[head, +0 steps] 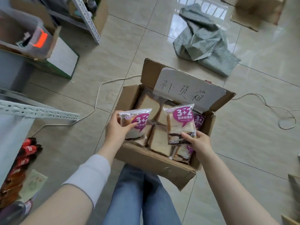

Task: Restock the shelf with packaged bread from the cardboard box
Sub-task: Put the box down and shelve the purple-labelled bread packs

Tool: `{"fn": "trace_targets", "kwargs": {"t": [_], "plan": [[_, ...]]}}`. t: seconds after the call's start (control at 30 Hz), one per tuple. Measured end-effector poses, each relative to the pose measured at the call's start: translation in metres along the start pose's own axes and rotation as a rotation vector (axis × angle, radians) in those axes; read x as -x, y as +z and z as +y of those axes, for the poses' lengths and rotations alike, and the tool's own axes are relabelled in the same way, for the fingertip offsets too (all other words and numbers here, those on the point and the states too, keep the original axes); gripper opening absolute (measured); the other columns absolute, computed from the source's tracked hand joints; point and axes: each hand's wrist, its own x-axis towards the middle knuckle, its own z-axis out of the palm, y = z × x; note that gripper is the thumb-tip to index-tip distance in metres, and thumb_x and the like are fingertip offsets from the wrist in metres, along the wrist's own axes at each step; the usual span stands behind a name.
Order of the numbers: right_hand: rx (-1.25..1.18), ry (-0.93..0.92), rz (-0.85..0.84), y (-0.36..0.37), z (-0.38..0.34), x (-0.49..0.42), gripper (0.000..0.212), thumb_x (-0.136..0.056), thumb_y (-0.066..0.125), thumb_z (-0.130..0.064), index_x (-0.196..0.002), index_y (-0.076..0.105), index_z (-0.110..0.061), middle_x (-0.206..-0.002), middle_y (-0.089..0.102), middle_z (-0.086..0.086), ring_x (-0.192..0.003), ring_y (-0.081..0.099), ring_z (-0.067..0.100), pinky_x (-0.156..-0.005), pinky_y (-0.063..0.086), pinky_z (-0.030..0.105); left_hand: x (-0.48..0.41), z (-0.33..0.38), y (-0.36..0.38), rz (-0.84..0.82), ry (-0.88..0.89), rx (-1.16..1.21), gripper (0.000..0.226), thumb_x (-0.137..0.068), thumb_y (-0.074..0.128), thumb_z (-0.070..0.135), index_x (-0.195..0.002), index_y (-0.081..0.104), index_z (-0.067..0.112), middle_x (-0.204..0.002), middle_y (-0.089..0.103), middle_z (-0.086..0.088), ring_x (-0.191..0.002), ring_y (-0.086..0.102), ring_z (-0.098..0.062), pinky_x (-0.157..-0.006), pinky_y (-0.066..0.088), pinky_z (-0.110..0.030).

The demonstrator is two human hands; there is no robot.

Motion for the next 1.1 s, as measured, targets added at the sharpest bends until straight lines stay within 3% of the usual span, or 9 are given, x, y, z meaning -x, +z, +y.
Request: {"fn": "trace_targets", "kwargs": {"t": [0.1, 0.2, 0.3, 0.4, 0.57, 0.73, 0.9, 0.97, 1.1], "plan": [[0.015, -0.081, -0.081, 0.009, -0.03, 0.053, 0.029, -0.066, 0.081, -0.025, -0.089, 0.067, -0.016, -0.083, 0.075, 0.004, -0.076, 0.072, 0.021, -0.076, 0.058, 0.04, 0.029, 0.027, -0.062, 0.096, 0.014, 0.142, 0.051, -0.06, 0.084, 0.03, -0.098, 0.051, 0.026, -0.101, 0.063, 0.004, -0.09, 0.06, -0.012, -0.071, 0.051, -0.026], [0.039, -0.18, -0.162, 0.035, -0.068, 0.114, 0.031, -0.068, 0.079, -0.026, -0.094, 0.066, -0.014, -0.086, 0.074, 0.005, -0.074, 0.073, 0.019, -0.062, 0.059, 0.03, 0.061, 0.05, -0.137, 0.224, 0.071, 0.256, 0.048, -0.058, 0.085, 0.026, -0.094, 0.053, 0.024, -0.092, 0.064, 0.009, -0.084, 0.06, -0.004, -0.065, 0.047, -0.017], [0.046, -0.288, -0.258, 0.08, -0.101, 0.177, 0.027, -0.073, 0.076, -0.02, -0.096, 0.066, -0.011, -0.088, 0.073, 0.007, -0.077, 0.071, 0.02, -0.061, 0.058, 0.026, 0.094, 0.063, -0.225, 0.33, 0.125, 0.327, 0.042, -0.061, 0.084, 0.025, -0.093, 0.057, 0.025, -0.09, 0.064, 0.012, -0.082, 0.059, 0.001, -0.063, 0.046, -0.011], [0.06, -0.41, -0.385, 0.142, -0.124, 0.24, 0.017, -0.075, 0.073, -0.013, -0.09, 0.066, -0.01, -0.087, 0.073, 0.011, -0.071, 0.071, 0.017, -0.056, 0.056, 0.021, 0.129, 0.058, -0.325, 0.447, 0.208, 0.403, 0.035, -0.062, 0.083, 0.023, -0.088, 0.06, 0.026, -0.09, 0.068, 0.008, -0.082, 0.064, -0.004, -0.071, 0.05, -0.015], [0.132, -0.568, -0.604, 0.274, -0.142, 0.349, 0.026, -0.071, 0.073, -0.019, -0.095, 0.065, -0.009, -0.094, 0.072, 0.011, -0.087, 0.07, 0.022, -0.078, 0.056, 0.03, 0.188, 0.023, -0.496, 0.696, 0.313, 0.462, 0.027, -0.06, 0.084, 0.024, -0.075, 0.062, 0.029, -0.079, 0.068, 0.013, -0.075, 0.066, -0.004, -0.072, 0.053, -0.025], [0.148, -0.711, -0.827, 0.412, -0.146, 0.458, 0.023, -0.073, 0.07, -0.015, -0.094, 0.066, -0.007, -0.091, 0.073, 0.009, -0.086, 0.07, 0.023, -0.072, 0.057, 0.024, 0.235, -0.022, -0.642, 0.839, 0.352, 0.516, 0.026, -0.063, 0.082, 0.028, -0.081, 0.065, 0.026, -0.087, 0.071, 0.007, -0.086, 0.068, -0.014, -0.078, 0.055, -0.033], [0.167, -0.834, -0.941, 0.516, -0.175, 0.536, 0.045, -0.058, 0.074, -0.032, -0.095, 0.067, -0.008, -0.084, 0.075, 0.005, -0.078, 0.072, 0.019, -0.062, 0.055, 0.018, 0.246, -0.048, -0.75, 0.972, 0.375, 0.522, 0.022, -0.061, 0.083, 0.026, -0.068, 0.064, 0.033, -0.073, 0.071, 0.015, -0.075, 0.068, -0.003, -0.067, 0.053, -0.021], [0.165, -0.893, -0.99, 0.556, -0.199, 0.553, 0.048, -0.057, 0.075, -0.033, -0.097, 0.066, -0.008, -0.086, 0.075, 0.004, -0.081, 0.071, 0.017, -0.066, 0.054, 0.018, 0.236, -0.054, -0.787, 0.993, 0.386, 0.52, 0.021, -0.062, 0.082, 0.028, -0.074, 0.066, 0.033, -0.083, 0.072, 0.011, -0.084, 0.068, -0.009, -0.077, 0.055, -0.031], [0.168, -0.961, -0.977, 0.651, -0.257, 0.562, 0.018, -0.073, 0.073, -0.015, -0.089, 0.066, -0.013, -0.085, 0.073, 0.003, -0.082, 0.07, 0.018, -0.074, 0.057, 0.024, 0.185, -0.051, -0.846, 1.025, 0.379, 0.494, 0.029, -0.064, 0.082, 0.024, -0.087, 0.064, 0.023, -0.093, 0.071, 0.004, -0.089, 0.068, -0.015, -0.087, 0.054, -0.041]]}}
